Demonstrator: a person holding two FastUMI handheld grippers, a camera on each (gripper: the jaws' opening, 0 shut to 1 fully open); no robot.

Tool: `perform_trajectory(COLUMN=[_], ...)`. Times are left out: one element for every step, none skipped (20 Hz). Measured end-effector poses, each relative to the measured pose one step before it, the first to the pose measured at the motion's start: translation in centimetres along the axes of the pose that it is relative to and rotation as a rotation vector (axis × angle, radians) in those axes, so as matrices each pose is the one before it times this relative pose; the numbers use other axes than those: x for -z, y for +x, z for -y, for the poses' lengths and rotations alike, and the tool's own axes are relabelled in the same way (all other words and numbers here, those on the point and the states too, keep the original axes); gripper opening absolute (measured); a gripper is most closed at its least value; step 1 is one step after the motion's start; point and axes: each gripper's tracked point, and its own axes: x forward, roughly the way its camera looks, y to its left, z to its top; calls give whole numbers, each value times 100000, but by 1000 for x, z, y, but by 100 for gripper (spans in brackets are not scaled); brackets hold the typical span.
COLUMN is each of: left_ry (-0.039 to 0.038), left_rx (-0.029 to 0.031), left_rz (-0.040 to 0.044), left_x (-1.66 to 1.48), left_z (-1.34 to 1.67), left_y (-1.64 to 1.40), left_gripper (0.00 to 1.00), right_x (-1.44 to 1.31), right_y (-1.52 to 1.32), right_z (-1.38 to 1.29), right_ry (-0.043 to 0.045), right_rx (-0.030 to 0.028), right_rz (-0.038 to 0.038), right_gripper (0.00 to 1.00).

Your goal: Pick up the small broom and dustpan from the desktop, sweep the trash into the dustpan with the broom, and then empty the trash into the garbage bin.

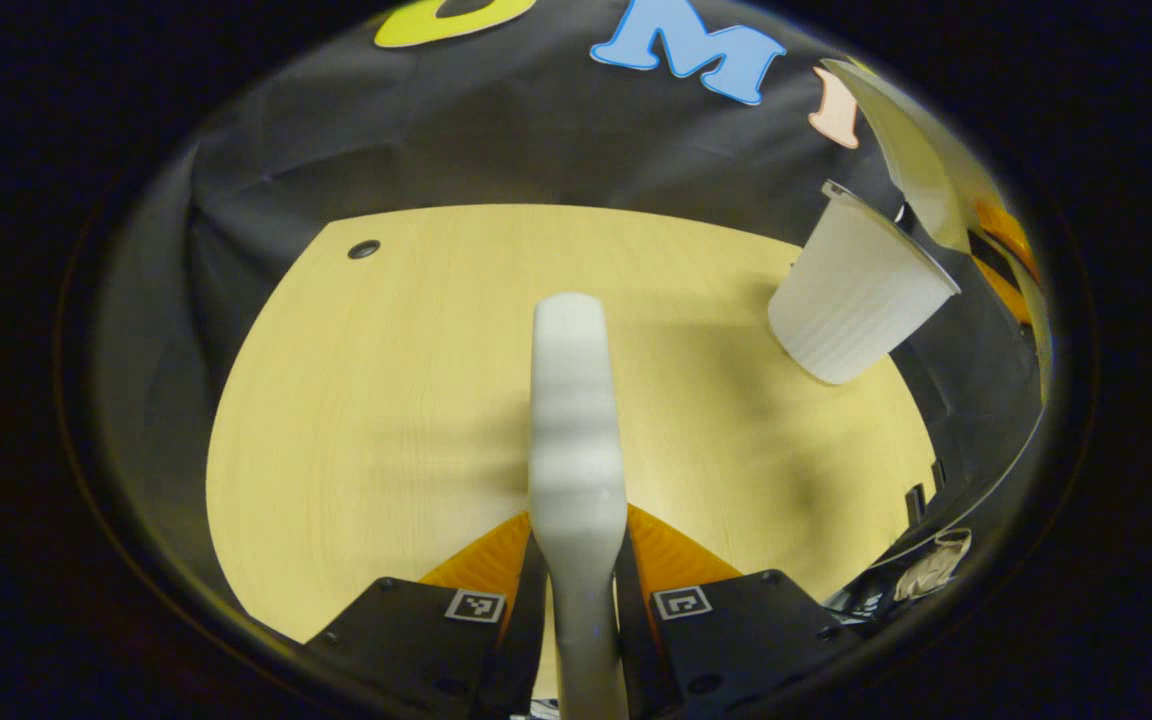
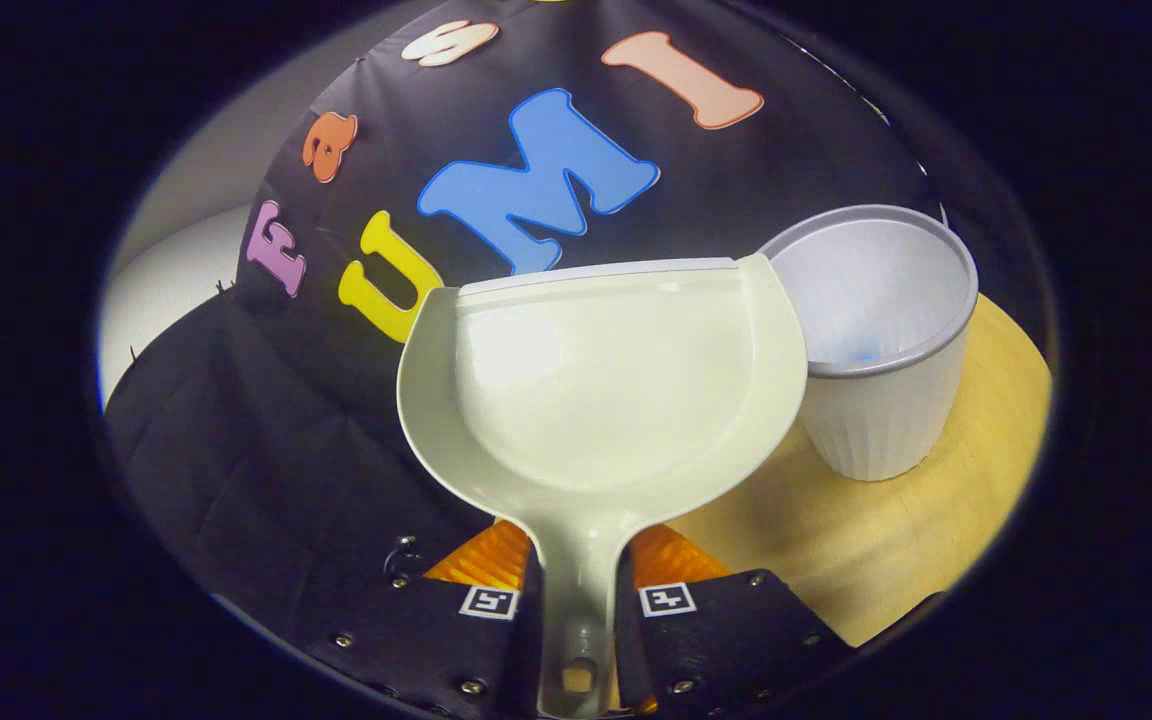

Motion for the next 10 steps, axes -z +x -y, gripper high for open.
perform_trajectory(left_ry=[-586, -794, -736, -238, 326, 562, 241, -225, -326, -465], left_rx=[-768, -421, -250, -324, -581, -800, -506, 5, -156, -452], left_rz=[-64, -157, -370, -184, -146, -376, -648, -1230, -1624, -1519], left_x=[369, 345, 346, 238, 250, 301, 515, 503, 440, 405], left_z=[-577, -488, -276, -273, -222, -401, -293, -153, -77, -152], left_y=[154, 60, 144, 211, 156, 172, 263, 274, 347, 233], left_gripper=[38, 41, 42, 42, 42, 41, 40, 41, 41, 40], right_x=[991, 1099, 976, 1082, 836, 895, 1127, 868, 895, 1125], right_y=[-57, 133, 481, 398, 465, 382, 251, 470, 593, 522], right_z=[-197, -58, 118, 180, 237, 232, 310, 297, 62, 284], right_ry=[-4372, -4520, -3844, -3626, -2853, -2718, -2168, -1415, -1203, -656], right_rx=[2058, 2159, 3014, 2731, 2624, 2344, 2252, 2086, 1518, 1590], right_rz=[-1015, -1155, -1469, -1915, -1111, -1793, -1601, -1472, -2177, -1955], right_gripper=[29, 29, 29, 29, 29, 29, 29, 29, 29, 29])
